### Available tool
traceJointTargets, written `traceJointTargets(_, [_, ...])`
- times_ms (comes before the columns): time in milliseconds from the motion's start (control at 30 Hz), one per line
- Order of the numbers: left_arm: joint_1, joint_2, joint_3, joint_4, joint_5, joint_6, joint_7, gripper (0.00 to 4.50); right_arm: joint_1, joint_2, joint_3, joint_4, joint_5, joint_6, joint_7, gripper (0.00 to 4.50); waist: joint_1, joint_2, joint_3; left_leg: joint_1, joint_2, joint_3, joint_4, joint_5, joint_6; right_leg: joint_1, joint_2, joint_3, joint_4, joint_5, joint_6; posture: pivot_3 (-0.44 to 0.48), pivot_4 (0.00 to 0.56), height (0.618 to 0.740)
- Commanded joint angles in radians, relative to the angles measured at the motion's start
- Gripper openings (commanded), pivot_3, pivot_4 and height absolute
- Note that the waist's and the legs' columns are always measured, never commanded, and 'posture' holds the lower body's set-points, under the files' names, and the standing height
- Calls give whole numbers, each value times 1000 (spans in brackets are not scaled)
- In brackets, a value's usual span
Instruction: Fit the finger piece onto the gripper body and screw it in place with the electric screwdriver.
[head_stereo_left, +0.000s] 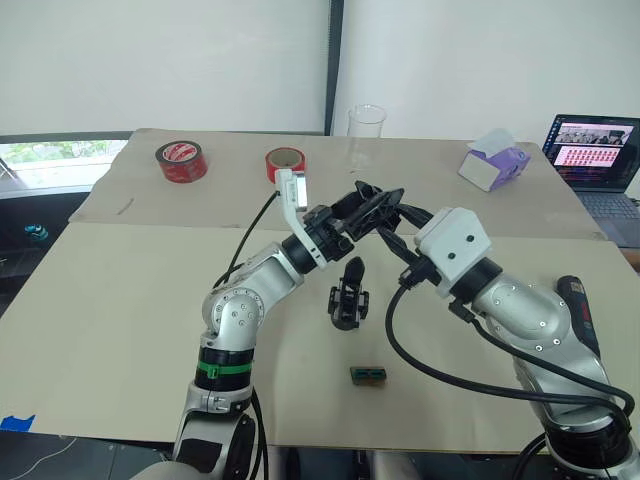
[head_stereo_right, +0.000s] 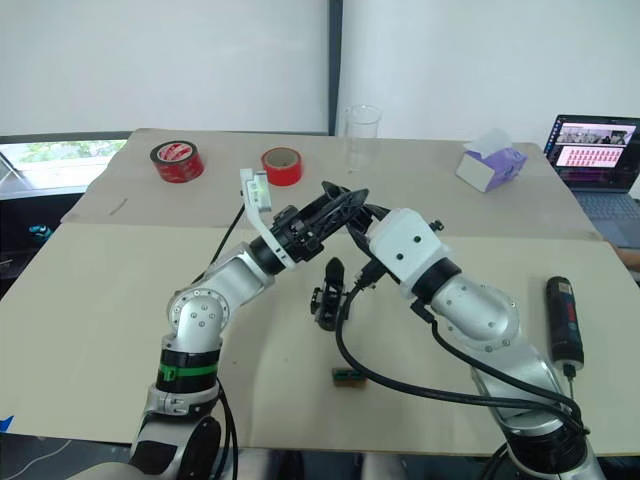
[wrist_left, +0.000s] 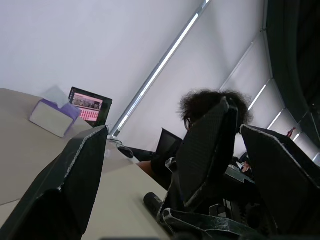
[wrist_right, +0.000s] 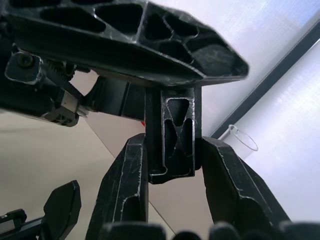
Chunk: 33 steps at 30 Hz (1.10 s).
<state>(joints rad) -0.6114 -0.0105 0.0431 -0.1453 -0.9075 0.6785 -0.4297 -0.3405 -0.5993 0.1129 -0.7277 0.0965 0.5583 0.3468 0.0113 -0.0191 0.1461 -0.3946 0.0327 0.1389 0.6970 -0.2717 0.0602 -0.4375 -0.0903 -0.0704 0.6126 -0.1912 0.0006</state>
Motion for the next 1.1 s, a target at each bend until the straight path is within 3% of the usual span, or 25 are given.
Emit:
traceJointTargets(33, [-5,-3,6,-40,-6,-19,-10,3138,-11,10,-19,-46,-24,7,-6,1106,0,0,0,0,0,0,0,0,0,0,0,0,0,0,0,0,150,740])
traceJointTargets(233, [7,-7,22,-62,-10,-68,-36,168,6,17,-36,-56,-48,28,-8,1106,0,0,0,0,0,0,0,0,0,0,0,0,0,0,0,0,150,740])
traceJointTargets(267, [11,-12,25,-64,-8,-82,-37,63,8,17,-37,-54,-51,30,-4,1107,0,0,0,0,0,0,0,0,0,0,0,0,0,0,0,0,150,740])
traceJointTargets(367, [14,-39,51,-72,-30,-117,-30,68,21,25,-54,-57,-30,49,12,1107,1,0,0,0,0,0,0,0,1,0,0,0,0,0,0,0,150,740])
traceJointTargets(433, [8,-38,63,-71,-52,-112,-37,68,27,27,-93,-70,15,71,38,2193,0,0,0,0,0,0,0,-1,1,0,0,0,0,0,0,0,150,740])
traceJointTargets(500, [-6,-5,80,-55,-74,-94,-74,68,28,4,-159,-87,97,91,106,2836,0,0,0,0,0,0,0,-1,2,0,0,0,0,0,0,0,150,740])
traceJointTargets(600, [-29,115,98,-7,-119,-22,-200,68,41,-55,-303,-103,306,124,266,3924,-2,0,0,0,0,0,0,-3,5,0,0,0,0,1,-1,0,150,740])
traceJointTargets(667, [-40,219,99,28,-147,50,-308,68,37,-99,-403,-101,526,286,317,4490,-2,0,0,0,0,0,0,-4,8,0,1,0,0,1,-1,0,150,740])
traceJointTargets(800, [-63,415,35,58,-155,176,-546,68,58,-266,-506,-81,849,487,411,4500,-3,0,0,1,1,0,-1,-5,8,0,1,0,0,1,-3,0,150,740])
traceJointTargets(900, [-93,505,-39,67,-135,237,-695,68,11,-306,-500,-19,1082,591,330,4500,-2,-1,1,0,1,0,-1,-5,9,0,0,0,0,1,-3,0,150,740])
traceJointTargets(1100, [-111,492,-150,45,-69,224,-790,68,-50,-326,-339,35,1392,638,72,4500,1,-1,1,0,0,0,-1,-6,10,0,-2,1,-1,0,-6,0,150,740])
